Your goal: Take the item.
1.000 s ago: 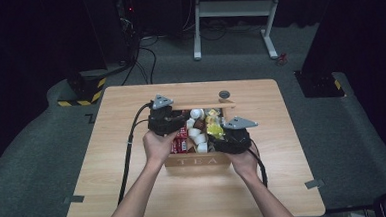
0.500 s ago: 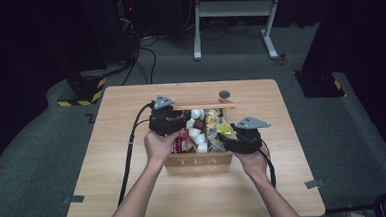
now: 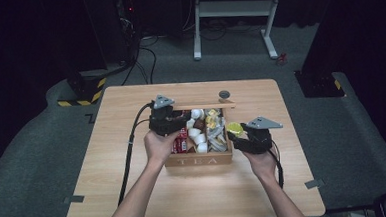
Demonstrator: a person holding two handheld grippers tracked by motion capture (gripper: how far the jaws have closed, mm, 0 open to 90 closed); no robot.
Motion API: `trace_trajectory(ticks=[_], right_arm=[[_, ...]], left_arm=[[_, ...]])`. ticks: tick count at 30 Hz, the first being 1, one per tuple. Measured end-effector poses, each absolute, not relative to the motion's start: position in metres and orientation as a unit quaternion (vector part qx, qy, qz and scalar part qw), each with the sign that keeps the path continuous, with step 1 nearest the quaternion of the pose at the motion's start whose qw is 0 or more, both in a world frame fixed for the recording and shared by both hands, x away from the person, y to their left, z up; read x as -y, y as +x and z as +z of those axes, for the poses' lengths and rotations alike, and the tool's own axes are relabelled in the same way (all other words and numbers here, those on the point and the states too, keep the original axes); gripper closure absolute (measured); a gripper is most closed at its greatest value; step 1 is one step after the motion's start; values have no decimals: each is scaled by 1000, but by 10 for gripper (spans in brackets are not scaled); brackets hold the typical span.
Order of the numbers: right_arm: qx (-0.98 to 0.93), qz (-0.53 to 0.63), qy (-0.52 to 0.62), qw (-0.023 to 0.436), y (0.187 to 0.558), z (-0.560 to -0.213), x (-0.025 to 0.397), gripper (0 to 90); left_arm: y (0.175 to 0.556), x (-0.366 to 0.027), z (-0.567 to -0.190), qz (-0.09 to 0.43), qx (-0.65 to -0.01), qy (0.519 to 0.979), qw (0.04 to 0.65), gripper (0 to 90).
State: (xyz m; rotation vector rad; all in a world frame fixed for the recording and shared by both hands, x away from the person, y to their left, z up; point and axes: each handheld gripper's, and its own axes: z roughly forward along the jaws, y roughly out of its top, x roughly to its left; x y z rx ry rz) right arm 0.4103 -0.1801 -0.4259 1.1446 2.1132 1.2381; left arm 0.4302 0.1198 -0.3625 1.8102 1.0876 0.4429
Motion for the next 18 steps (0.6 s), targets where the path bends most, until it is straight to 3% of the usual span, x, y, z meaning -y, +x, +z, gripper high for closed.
trace_trajectory(ticks=[18], right_arm=[[-747, 438, 447, 225, 408, -437, 212, 370]], left_arm=[[429, -119, -363, 179, -444, 742, 469, 588]])
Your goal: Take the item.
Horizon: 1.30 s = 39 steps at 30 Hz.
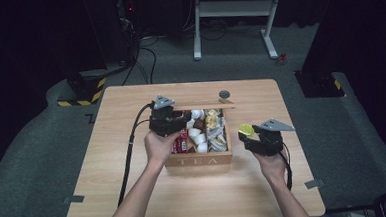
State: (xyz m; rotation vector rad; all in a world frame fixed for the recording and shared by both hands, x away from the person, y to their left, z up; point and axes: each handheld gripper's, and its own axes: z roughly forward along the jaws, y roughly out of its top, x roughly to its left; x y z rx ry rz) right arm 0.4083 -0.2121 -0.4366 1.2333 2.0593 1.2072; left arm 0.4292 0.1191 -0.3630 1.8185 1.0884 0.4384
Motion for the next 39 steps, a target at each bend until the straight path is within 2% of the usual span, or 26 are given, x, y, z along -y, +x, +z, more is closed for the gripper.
trace_trajectory(ticks=[17, 28, 39], right_arm=[[-746, 408, 482, 213, 402, -477, 236, 370], [-760, 396, 479, 190, 409, -495, 217, 370], [-767, 381, 478, 197, 415, -501, 209, 368]], left_arm=[[428, -119, -365, 179, -443, 742, 470, 585], [430, -119, -365, 174, -444, 744, 469, 584], [430, -118, -365, 173, -446, 742, 470, 579]])
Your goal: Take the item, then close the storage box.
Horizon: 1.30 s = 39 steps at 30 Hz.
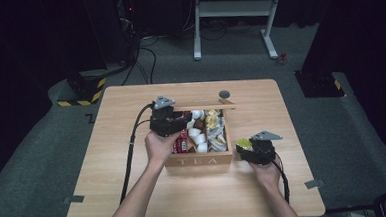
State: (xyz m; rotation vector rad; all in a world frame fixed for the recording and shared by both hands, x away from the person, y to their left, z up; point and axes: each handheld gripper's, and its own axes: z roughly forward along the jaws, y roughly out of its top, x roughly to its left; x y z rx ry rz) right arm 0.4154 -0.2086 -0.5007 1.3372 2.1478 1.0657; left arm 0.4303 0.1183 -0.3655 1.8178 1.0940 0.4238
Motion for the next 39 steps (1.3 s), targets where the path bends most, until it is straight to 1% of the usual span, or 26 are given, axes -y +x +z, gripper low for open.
trace_trajectory(ticks=[9, 15, 20, 27, 39], right_arm=[[-776, 366, 472, 204, 415, -506, 206, 365], [-778, 369, 468, 200, 411, -504, 206, 302], [-772, 384, 467, 197, 409, -498, 213, 296], [-751, 414, 470, 208, 398, -488, 227, 356], [-730, 433, 484, 209, 391, -482, 244, 396]], left_arm=[[430, -118, -367, 169, -446, 741, 472, 577], [429, -119, -368, 170, -446, 742, 472, 583], [428, -118, -369, 169, -446, 740, 475, 583], [428, -119, -369, 171, -443, 741, 474, 585], [428, -119, -370, 174, -442, 741, 474, 584]])
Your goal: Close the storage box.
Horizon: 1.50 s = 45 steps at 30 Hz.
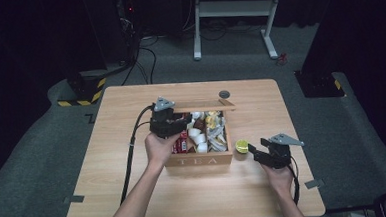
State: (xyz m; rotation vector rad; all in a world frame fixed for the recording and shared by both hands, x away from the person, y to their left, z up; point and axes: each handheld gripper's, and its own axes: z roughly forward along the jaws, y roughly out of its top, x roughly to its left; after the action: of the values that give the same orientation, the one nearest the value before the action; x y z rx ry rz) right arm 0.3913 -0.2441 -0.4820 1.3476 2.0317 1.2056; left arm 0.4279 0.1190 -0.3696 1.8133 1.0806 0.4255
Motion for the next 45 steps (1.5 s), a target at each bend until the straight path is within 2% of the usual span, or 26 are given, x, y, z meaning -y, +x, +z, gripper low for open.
trace_trajectory(ticks=[10, 28, 35, 45], right_arm=[[-711, 431, 512, 213, 384, -485, 265, 418], [-708, 367, 560, 226, 370, -516, 299, 443], [-715, 349, 558, 236, 370, -521, 298, 428], [-733, 312, 550, 250, 373, -522, 293, 360]], left_arm=[[427, -119, -370, 173, -441, 741, 475, 584], [424, -120, -372, 168, -437, 749, 468, 581], [421, -120, -375, 164, -436, 754, 463, 581], [418, -120, -378, 164, -436, 752, 468, 578]])
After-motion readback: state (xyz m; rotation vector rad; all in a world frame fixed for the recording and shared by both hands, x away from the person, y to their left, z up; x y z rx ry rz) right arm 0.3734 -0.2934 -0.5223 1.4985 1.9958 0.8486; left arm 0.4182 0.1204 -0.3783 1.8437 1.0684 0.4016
